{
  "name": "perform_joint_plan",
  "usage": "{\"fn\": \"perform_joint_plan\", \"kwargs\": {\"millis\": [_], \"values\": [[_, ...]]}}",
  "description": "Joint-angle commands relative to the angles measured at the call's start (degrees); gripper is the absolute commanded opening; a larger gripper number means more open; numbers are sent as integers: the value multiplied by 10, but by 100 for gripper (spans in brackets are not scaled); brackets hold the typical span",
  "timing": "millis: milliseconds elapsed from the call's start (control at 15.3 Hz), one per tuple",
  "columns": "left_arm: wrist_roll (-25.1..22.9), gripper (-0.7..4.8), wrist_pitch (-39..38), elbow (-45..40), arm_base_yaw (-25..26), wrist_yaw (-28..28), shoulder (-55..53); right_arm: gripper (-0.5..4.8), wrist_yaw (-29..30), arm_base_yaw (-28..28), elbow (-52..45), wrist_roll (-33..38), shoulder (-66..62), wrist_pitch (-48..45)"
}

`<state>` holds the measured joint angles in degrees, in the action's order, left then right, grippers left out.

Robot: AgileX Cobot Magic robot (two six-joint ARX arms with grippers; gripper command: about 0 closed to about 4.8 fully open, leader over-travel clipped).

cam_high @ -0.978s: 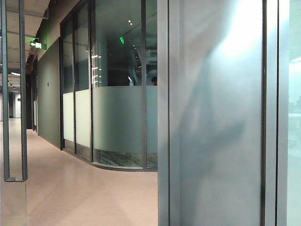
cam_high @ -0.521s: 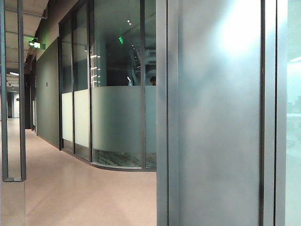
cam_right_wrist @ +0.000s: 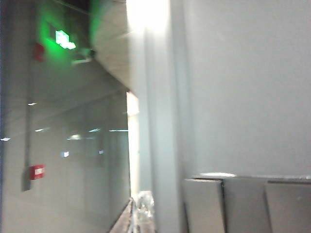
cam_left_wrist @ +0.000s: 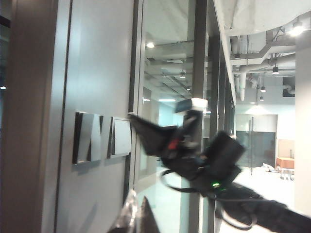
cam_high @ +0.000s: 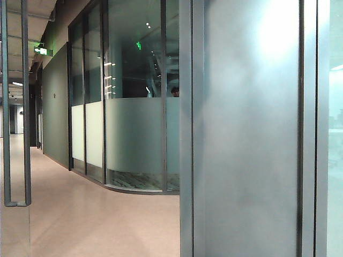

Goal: Raise the arm to find the leftmost switch on the wall and turn off the lights.

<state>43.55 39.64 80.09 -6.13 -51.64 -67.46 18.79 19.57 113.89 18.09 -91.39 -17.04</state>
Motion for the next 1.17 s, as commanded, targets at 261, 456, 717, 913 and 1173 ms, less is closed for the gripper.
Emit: {"fn": "perform_joint_plan", "kwargs": {"millis": [261,456,717,913,1173], "values": [[5,-5,3,2,0,-1,2,-1,-47,2,88,-36,-76,-8],[4,-5,3,2,0,-1,2,-1,-52,2,93,-36,-87,-18],[5,-5,3,2,0,-1,3,-1,-52,10,125,-36,-118,-32],[4,-5,3,2,0,-3,3,-1,-74,10,132,-36,-134,-32],[4,-5,3,2,0,-2,3,-1,-87,10,132,-44,-140,-38]]}}
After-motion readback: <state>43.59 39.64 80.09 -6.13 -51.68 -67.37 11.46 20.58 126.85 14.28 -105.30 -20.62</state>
